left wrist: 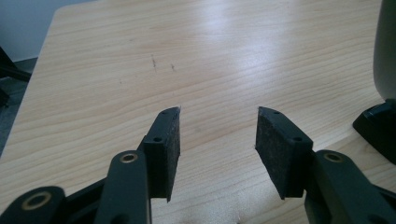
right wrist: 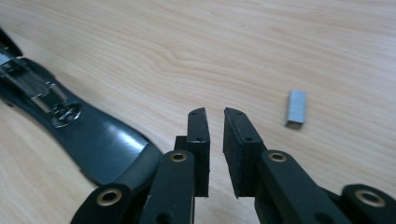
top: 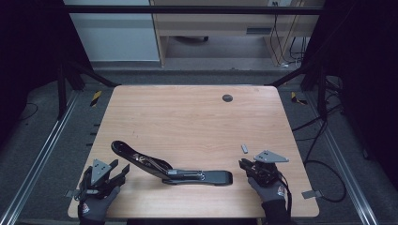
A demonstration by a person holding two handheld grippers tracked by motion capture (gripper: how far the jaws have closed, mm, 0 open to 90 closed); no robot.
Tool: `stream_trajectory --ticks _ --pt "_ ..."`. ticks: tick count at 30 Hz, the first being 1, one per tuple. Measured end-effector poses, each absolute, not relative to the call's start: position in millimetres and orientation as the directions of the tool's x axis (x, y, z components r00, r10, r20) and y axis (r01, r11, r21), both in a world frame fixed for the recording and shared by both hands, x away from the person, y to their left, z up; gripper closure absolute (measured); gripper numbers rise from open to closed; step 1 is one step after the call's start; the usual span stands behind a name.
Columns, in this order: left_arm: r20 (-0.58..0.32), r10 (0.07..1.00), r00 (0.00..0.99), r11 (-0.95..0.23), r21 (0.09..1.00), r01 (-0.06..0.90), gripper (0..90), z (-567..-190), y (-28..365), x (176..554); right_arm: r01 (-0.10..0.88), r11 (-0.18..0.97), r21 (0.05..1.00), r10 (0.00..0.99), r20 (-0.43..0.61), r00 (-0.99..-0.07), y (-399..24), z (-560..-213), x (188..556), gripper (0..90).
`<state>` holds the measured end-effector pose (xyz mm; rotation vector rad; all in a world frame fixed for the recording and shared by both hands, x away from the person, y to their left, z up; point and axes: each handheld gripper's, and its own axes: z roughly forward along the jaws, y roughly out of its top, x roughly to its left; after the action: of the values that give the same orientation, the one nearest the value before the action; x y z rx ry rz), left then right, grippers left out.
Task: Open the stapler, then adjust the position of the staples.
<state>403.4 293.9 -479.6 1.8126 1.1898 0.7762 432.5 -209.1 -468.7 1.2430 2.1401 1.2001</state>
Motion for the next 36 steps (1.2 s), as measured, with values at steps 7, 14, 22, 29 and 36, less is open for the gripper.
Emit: stream_trajectory --ticks 7,14,22,29,36 --pt "0.085 0.929 0.361 -0.243 0.874 0.421 49.3 -483.0 296.5 405.8 0.516 0.242 0.822 0.866 0.058 -0.497 -218.3 -456.1 444.8 76.4" --pt "0.061 0.932 0.358 -0.219 0.88 0.421 50.2 -484.7 299.7 406.7 0.53 0.266 0.805 0.88 0.022 -0.475 -224.8 -444.8 459.5 72.6" --pt "0.041 0.939 0.342 -0.199 0.874 0.443 46.9 -486.6 301.1 407.7 0.54 0.269 0.797 0.892 0.006 -0.453 -227.0 -438.1 468.6 69.2" --pt "0.036 0.941 0.337 -0.197 0.867 0.457 45.2 -487.8 301.7 408.3 0.539 0.274 0.797 0.893 -0.002 -0.45 -228.7 -436.6 471.6 68.6" --pt "0.035 0.94 0.34 -0.202 0.86 0.469 43.9 -489.3 301.2 409.1 0.557 0.27 0.785 0.9 0.001 -0.437 -227.0 -435.1 477.5 68.7"
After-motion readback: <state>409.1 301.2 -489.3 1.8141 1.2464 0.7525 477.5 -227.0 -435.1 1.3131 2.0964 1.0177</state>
